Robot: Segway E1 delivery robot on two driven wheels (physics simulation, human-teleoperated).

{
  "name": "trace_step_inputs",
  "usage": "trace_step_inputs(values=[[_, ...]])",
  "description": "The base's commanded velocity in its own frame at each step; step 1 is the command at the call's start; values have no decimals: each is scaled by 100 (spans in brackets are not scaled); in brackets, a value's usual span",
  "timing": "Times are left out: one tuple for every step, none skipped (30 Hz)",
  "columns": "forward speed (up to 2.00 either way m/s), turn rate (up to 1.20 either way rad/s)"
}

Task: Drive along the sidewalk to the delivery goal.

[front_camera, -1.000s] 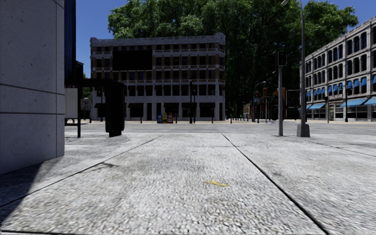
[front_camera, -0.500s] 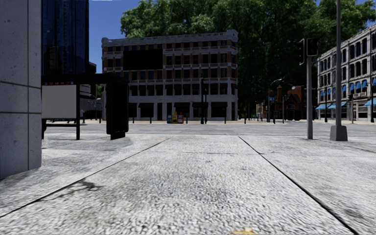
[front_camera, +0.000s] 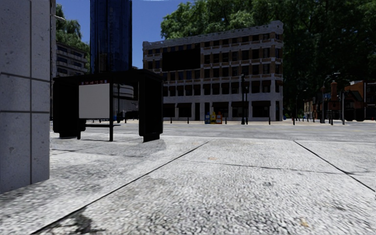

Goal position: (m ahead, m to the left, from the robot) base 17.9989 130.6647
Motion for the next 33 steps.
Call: trace_step_inputs(values=[[200, 59], [200, 59], [200, 59], [200, 59], [200, 59], [200, 59], [200, 59], [200, 59], [200, 59], [200, 59], [200, 59], [200, 59], [200, 58], [200, 58], [200, 57], [200, 55], [200, 49], [200, 37], [200, 37], [200, 22], [200, 16], [200, 16], [200, 17], [200, 26], [200, 31], [200, 31], [200, 35], [200, 37], [200, 38], [200, 38], [200, 39], [200, 39], [200, 40]])
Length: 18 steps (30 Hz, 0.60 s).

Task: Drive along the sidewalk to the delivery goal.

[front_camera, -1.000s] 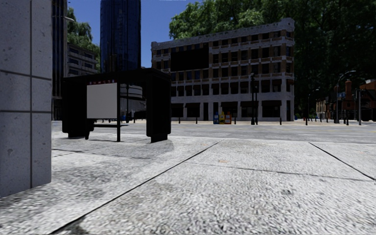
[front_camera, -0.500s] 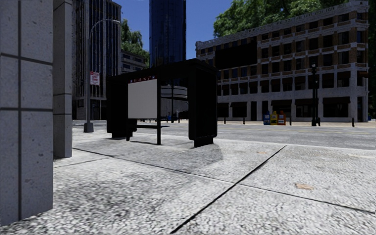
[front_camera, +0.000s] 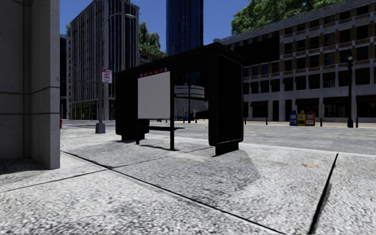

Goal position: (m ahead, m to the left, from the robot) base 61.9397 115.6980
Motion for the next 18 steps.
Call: trace_step_inputs(values=[[200, 40], [200, 40], [200, 41], [200, 43], [200, 43], [200, 44], [200, 46], [200, 47], [200, 47], [200, 47], [200, 48], [200, 48], [200, 48], [200, 48], [200, 48], [200, 49], [200, 49], [200, 49]])
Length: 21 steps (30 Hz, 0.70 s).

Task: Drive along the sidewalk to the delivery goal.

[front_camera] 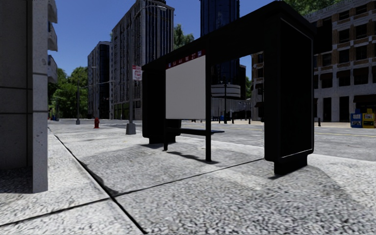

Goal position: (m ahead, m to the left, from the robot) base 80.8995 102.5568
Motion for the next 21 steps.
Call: trace_step_inputs(values=[[200, 49], [200, 49], [200, 49], [200, 49], [200, 49], [200, 49], [200, 49], [200, 50], [200, 53], [200, 53], [200, 53], [200, 54], [200, 54], [200, 54], [200, 54], [200, 54], [200, 54], [200, 54], [200, 54], [200, 54], [200, 54]])
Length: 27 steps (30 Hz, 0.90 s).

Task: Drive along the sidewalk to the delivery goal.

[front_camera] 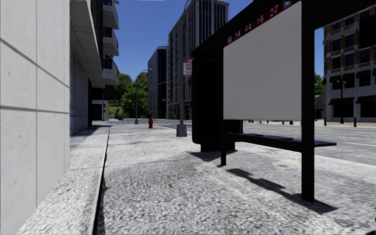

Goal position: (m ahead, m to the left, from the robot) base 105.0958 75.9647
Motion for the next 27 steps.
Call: trace_step_inputs(values=[[200, 54], [200, 54], [200, 54], [200, 54], [200, 54], [200, 54], [200, 54], [200, 54], [200, 54], [200, 54], [200, 54], [200, 54], [200, 54], [200, 54], [200, 54], [200, 54], [200, 54], [200, 54], [200, 54], [200, 54], [200, 54], [200, 54], [200, 44], [200, 44], [200, 0], [200, 0], [200, 0]])
